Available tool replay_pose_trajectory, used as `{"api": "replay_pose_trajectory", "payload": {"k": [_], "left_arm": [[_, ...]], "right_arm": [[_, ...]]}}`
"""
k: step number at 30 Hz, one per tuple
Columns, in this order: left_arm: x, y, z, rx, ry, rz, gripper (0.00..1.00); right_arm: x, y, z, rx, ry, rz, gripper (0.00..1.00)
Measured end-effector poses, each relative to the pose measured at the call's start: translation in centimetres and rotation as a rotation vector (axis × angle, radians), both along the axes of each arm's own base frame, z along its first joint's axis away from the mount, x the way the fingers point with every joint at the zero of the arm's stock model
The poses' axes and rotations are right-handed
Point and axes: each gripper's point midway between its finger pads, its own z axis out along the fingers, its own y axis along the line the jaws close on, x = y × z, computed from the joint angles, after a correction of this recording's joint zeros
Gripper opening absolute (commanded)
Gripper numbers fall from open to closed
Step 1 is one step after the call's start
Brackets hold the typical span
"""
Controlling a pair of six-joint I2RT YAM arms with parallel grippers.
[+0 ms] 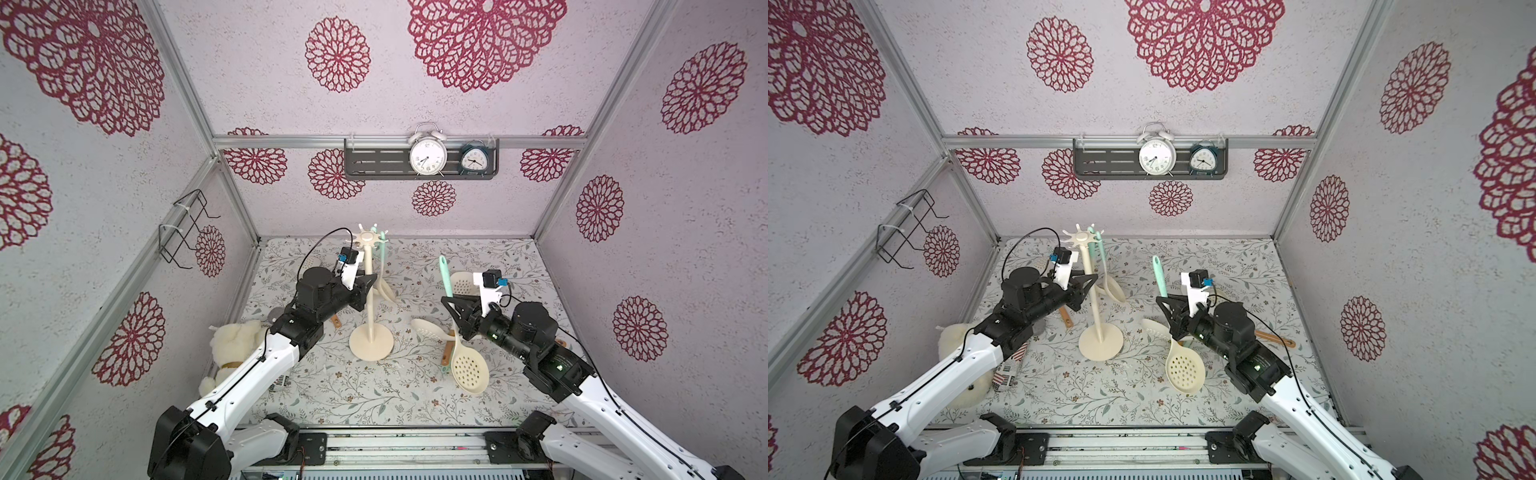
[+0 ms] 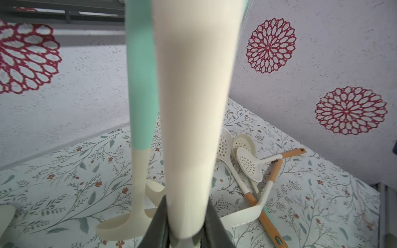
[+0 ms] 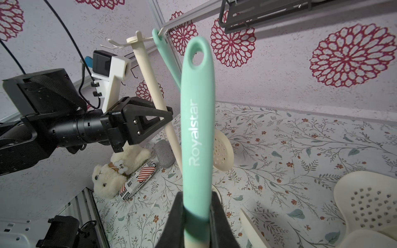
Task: Hang the skimmer on the kitchen utensil rack
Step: Adjust the rack at the center of the board.
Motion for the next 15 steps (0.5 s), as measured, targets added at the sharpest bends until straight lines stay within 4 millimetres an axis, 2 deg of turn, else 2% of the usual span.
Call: {"api": "replay_pose_trajectory", "payload": {"k": [7,11,15], "left_arm": [[0.2,-0.1,-0.1,0.024,-0.044,0.019,0.01],[0.0,-0.4,-0.3,-0.003,-0.082,0.018,0.22],[-0.7,0.1,-0.5,-0.034,-0.104,0.033,0.31]], "right_arm": [[0.0,0.6,0.4,-0.009,-0.036,0.029,0.0],[0.0,1.6,-0.2,-0.027,-0.035,0.081,0.0],[-0.1,2.4,-0.8,-0.04,-0.029,0.122,0.0]]}}
